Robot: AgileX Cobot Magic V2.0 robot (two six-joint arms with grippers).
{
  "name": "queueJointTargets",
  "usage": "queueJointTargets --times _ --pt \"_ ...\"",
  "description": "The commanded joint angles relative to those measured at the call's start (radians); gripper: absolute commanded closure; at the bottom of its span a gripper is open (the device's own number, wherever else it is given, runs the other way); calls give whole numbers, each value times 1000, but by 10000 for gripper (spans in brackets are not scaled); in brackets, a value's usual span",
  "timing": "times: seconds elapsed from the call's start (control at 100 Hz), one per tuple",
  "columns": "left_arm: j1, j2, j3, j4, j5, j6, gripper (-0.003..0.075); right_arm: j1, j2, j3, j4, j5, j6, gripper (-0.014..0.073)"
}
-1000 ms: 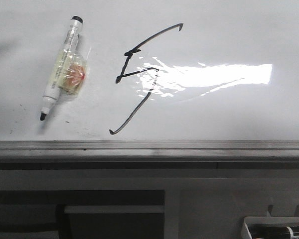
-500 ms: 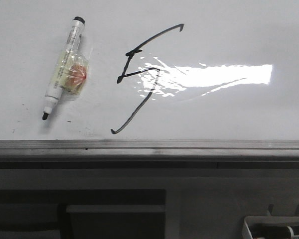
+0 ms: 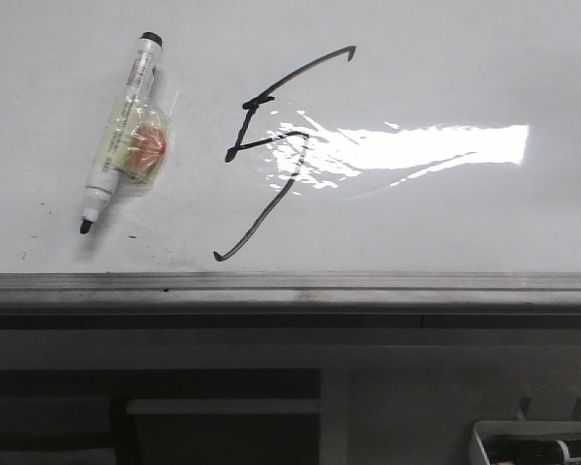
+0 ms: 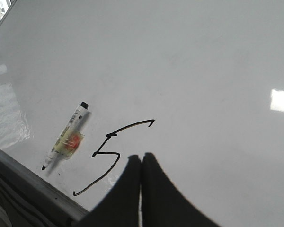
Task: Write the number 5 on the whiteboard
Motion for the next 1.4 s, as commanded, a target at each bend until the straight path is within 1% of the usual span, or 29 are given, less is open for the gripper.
queueJointTargets --times 0.0,0.28,0.35,0.43,0.48,0.54,0.59,0.67,0.73,0.79,0.85,0.95,0.99,1.14,1.33,1.39 --pt "3 6 -29 3 -27 -2 741 3 8 -23 -17 25 -13 657" --pt "10 0 -16 16 -29 -2 741 3 8 -23 -17 25 -13 657" --pt "31 -16 -7 119 -21 -2 741 3 8 -23 -17 25 -13 657" --pt "77 -35 4 329 1 -29 741 3 8 -23 -17 25 -13 657" --pt "122 -51 14 471 12 -137 741 3 8 -23 -17 25 -13 657" --pt "189 -69 31 655 18 -325 741 3 8 -23 -17 25 -13 657" --pt "256 -86 54 773 18 -468 741 3 8 -23 -17 25 -13 657" --pt "373 -120 99 892 26 -685 741 3 8 -23 -17 25 -13 657" --pt "444 -144 129 948 43 -790 741 3 8 -23 -17 25 -13 657" --pt "510 -173 160 966 71 -866 741 3 8 -23 -17 25 -13 657" --pt "559 -198 185 964 115 -889 741 3 8 -23 -17 25 -13 657" --pt "601 -231 215 952 174 -900 741 3 8 -23 -17 25 -13 657" --pt "612 -244 215 959 245 -900 741 3 8 -23 -17 25 -13 657" --pt "622 -279 215 971 397 -900 741 3 8 -23 -17 25 -13 657" --pt "622 -284 215 897 415 -900 741 3 8 -23 -17 25 -13 657" --pt "622 -284 215 896 415 -900 741 3 8 -23 -17 25 -13 657"
